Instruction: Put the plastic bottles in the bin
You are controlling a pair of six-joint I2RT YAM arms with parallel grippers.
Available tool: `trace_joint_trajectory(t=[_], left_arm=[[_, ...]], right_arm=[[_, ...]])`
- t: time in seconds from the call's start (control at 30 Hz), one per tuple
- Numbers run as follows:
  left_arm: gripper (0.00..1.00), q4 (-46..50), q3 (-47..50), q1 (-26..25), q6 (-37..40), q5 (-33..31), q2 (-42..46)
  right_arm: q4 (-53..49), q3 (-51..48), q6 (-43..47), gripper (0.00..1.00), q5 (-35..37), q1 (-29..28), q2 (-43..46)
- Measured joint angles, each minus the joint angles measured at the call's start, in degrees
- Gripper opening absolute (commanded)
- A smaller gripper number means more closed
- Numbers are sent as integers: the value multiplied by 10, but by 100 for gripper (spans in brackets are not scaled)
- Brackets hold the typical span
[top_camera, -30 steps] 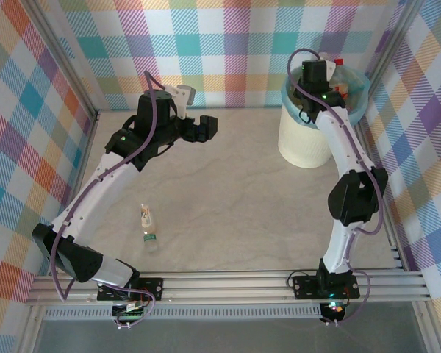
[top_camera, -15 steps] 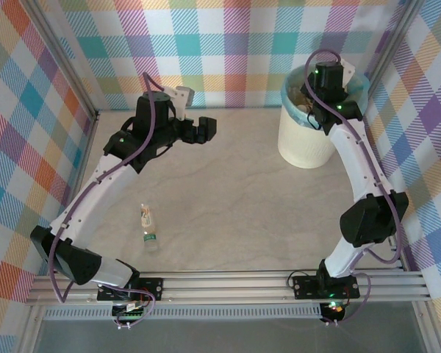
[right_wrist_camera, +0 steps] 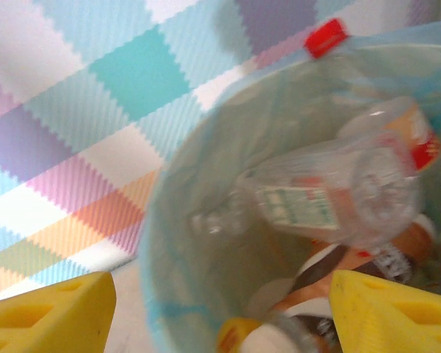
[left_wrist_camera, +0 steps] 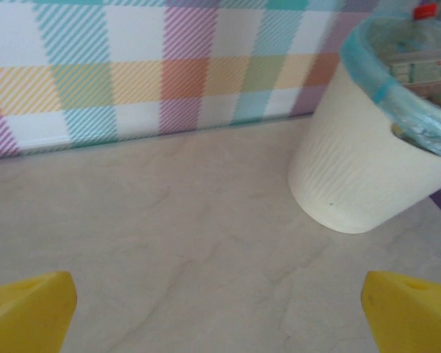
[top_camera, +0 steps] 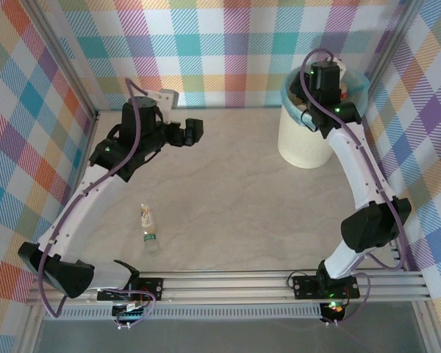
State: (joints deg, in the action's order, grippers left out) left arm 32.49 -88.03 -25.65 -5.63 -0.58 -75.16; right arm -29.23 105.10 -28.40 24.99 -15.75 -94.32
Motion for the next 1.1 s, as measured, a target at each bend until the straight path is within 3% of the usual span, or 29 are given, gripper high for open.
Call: trace_joint_trajectory(t=[0.37,0.57,0.73,0.83,1.1], left_arm=[[100,113,91,128,-83,-63,101],[100,191,171,197,-114,-67,160],[100,219,223,209,-120,-111,226],[100,221,252,209,-108,-164,265],[100,226,273,209,-85,-285,339]], right_arm=[[13,80,91,79,-41,-225,-35],[12,115,82,81,-108,-358,-169],[-7,120,47,88,-156,-447,-291],[-18,145,35,100,-175,-483,-353],[-61,276,7,100,-212,-509,-465]])
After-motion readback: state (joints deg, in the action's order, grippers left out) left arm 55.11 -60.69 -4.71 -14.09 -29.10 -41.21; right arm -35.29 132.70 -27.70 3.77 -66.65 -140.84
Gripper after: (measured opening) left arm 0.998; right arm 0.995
